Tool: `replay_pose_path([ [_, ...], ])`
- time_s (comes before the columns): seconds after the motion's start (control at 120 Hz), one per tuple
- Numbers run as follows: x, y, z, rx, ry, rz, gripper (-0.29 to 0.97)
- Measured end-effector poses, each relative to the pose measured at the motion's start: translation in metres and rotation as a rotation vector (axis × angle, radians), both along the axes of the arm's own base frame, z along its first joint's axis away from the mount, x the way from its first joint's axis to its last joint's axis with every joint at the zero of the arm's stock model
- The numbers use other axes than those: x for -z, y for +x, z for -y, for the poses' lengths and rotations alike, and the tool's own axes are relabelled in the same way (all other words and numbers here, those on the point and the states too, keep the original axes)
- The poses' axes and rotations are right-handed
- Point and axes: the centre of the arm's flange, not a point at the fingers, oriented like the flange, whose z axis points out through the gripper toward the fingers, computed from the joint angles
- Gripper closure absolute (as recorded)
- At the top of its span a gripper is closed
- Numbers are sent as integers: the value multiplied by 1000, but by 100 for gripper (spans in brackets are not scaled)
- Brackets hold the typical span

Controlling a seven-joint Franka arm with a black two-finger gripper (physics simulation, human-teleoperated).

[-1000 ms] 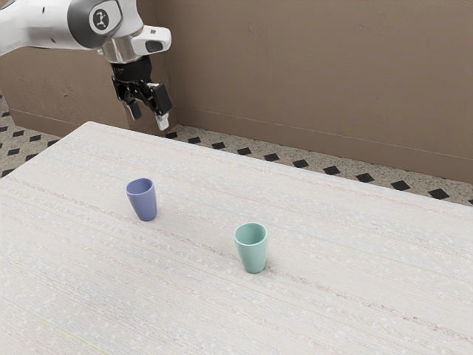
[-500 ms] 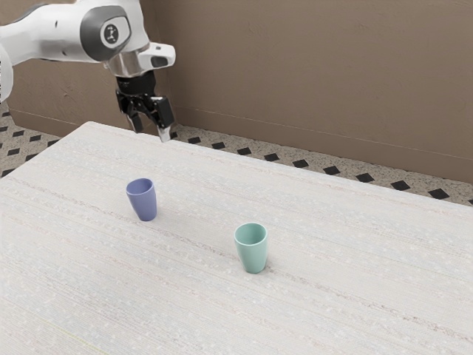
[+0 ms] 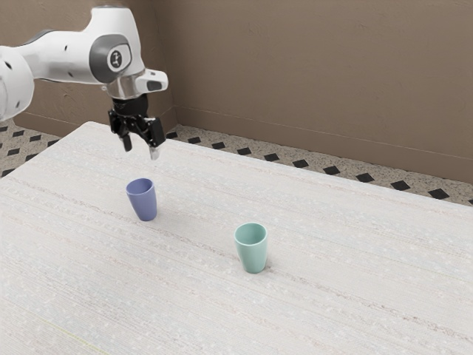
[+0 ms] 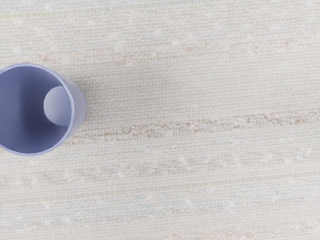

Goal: Place the left cup onto the right cup

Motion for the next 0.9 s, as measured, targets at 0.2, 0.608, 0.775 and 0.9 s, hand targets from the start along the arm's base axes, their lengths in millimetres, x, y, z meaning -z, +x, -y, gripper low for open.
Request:
replay_pose_path([
  [0.2, 23, 11, -13, -17, 13, 14, 20],
  [0.608, 64, 27, -39, -48, 34, 44, 25],
  [0.775, 80, 29, -50, -64, 36, 36, 25],
  [0.9, 88, 30, -53, -66, 40, 33, 26],
])
